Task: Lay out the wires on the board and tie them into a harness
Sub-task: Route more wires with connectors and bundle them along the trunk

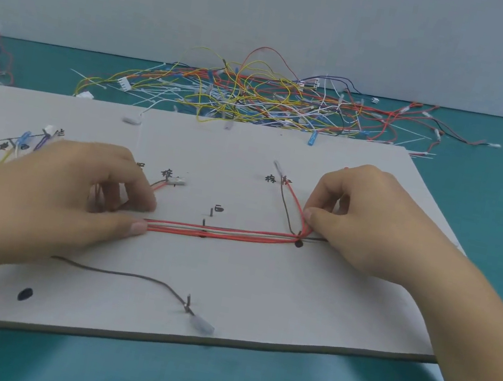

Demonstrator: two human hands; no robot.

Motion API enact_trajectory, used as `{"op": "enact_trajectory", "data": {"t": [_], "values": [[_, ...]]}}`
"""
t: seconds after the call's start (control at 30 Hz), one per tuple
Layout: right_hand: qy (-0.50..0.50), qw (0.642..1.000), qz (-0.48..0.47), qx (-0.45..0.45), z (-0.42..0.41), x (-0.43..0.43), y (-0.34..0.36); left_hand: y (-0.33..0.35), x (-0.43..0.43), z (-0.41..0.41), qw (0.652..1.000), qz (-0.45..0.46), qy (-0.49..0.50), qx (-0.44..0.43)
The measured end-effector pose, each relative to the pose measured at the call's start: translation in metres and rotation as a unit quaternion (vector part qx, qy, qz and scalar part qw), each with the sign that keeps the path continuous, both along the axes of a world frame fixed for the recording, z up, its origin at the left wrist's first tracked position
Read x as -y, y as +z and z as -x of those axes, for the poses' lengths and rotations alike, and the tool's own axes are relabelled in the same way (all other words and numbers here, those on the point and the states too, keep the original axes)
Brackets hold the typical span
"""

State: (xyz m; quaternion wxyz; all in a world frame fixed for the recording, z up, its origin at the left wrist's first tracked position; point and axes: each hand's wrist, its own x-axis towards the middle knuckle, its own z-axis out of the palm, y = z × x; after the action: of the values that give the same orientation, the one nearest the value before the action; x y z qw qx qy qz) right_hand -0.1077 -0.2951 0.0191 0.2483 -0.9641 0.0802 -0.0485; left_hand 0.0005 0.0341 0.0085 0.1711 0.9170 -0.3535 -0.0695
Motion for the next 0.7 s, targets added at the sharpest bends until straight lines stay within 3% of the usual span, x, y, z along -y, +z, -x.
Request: {"op": "enact_trajectory", "data": {"t": [0.23,0.47,0.7], "values": [[0.035,0.999,0.019,-0.005,-0.006,0.003,0.001,-0.01,0.001,0.0,0.994,0.075,0.021,0.082],[0.053,0.998,0.013,-0.029,-0.006,0.015,0.005,-0.012,0.025,0.026,0.982,0.129,0.127,0.051],[0.016,0.991,0.023,-0.132,0.019,0.053,0.027,-0.014,0.077,0.048,0.981,0.181,0.066,0.031]]}}
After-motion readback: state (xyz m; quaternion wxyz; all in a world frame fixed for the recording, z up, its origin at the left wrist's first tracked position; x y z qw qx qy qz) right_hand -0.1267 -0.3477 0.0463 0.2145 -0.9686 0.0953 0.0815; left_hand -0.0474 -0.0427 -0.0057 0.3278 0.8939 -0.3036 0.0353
